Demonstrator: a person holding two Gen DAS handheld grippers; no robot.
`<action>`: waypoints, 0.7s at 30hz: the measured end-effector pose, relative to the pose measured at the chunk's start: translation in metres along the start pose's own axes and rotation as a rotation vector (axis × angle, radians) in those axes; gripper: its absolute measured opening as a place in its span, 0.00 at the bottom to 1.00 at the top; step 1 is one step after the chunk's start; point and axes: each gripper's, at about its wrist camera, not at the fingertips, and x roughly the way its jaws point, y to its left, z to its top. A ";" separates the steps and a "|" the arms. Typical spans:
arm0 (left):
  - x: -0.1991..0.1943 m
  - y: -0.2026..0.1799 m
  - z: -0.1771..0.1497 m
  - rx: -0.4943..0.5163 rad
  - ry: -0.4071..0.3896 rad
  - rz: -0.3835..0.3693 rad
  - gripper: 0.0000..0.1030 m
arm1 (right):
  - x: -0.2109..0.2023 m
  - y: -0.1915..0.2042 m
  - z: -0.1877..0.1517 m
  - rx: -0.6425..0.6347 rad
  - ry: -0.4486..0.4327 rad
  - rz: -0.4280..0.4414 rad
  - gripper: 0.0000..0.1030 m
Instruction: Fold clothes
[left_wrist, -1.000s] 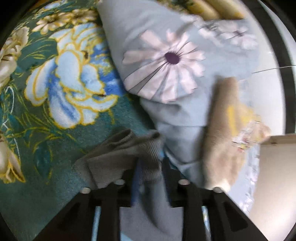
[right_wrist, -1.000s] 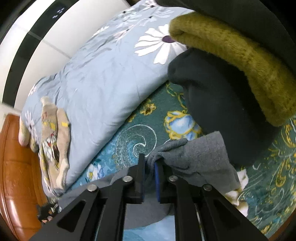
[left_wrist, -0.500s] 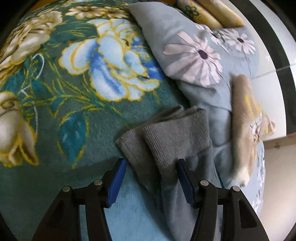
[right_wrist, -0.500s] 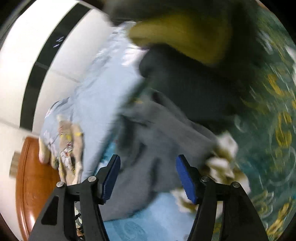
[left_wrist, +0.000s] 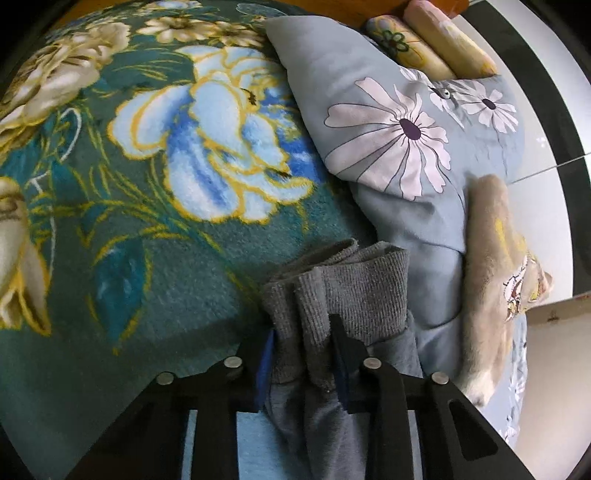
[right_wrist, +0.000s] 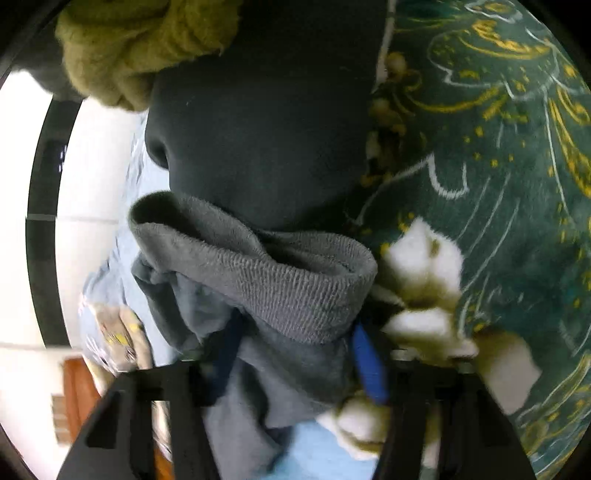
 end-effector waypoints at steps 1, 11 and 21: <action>-0.003 -0.005 -0.001 0.006 -0.003 0.007 0.22 | -0.001 0.001 -0.001 0.020 -0.007 -0.009 0.36; -0.106 -0.068 0.016 0.164 -0.049 -0.204 0.18 | -0.071 0.052 -0.005 -0.207 -0.060 0.098 0.17; -0.104 0.020 -0.019 0.198 0.079 0.019 0.19 | -0.110 -0.041 -0.004 -0.201 0.041 -0.021 0.17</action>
